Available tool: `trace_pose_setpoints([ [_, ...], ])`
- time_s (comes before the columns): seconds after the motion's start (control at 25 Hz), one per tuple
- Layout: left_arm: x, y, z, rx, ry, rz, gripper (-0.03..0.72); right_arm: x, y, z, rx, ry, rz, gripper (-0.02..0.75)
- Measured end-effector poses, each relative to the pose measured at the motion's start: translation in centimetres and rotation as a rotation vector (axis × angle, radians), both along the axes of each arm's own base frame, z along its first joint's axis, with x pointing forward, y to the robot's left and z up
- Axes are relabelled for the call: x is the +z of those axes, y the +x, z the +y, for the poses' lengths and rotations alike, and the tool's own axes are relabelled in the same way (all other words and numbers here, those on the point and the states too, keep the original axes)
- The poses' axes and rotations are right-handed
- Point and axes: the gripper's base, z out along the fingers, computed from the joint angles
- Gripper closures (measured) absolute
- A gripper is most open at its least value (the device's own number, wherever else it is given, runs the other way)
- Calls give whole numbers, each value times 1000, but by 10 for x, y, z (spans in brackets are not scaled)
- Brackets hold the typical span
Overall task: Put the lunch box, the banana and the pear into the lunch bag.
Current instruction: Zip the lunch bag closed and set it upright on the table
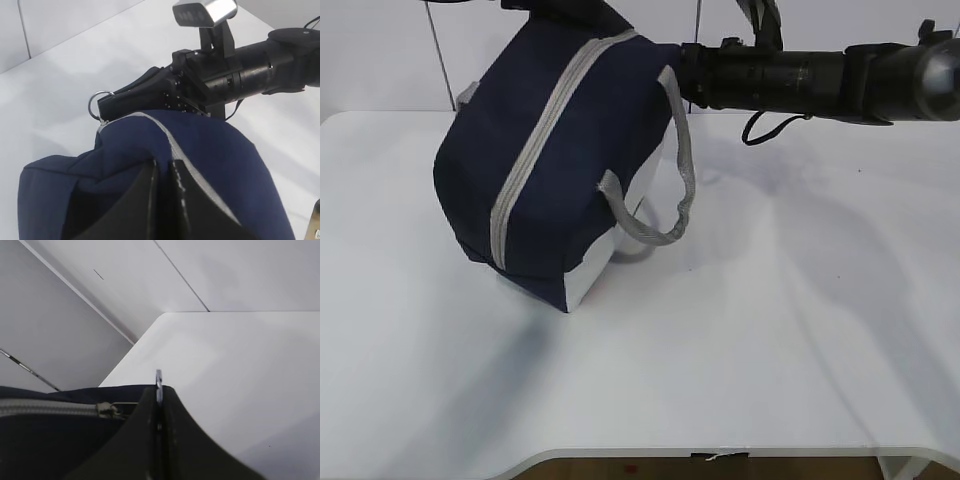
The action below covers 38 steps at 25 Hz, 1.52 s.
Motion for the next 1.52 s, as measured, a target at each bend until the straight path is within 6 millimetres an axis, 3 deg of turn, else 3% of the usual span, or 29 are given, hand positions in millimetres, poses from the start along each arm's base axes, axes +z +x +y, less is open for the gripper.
trace_pose_setpoints([
  [0.28,0,0,0,-2,1,-1,673,1,-1,1,23,13,-3,712],
  [0.36,0,-1,0,-5,-4,4,673,4,-1,2,38,17,-16,638],
  [0.52,1,-1,-1,-9,-13,9,673,15,2,2,60,22,-60,393],
  [0.64,1,-1,-1,-9,-15,10,673,27,3,2,73,12,-104,292],
  [0.96,-2,0,-2,-10,-16,16,673,86,-11,-2,85,-155,-249,263],
  [1.16,-19,13,-6,17,-39,49,673,116,-29,-7,82,-311,-265,263],
  [1.44,-38,28,-8,71,-52,59,671,136,-52,-16,102,-490,-187,263],
  [1.52,-39,30,-8,88,-54,50,641,139,-59,-17,123,-527,-154,263],
])
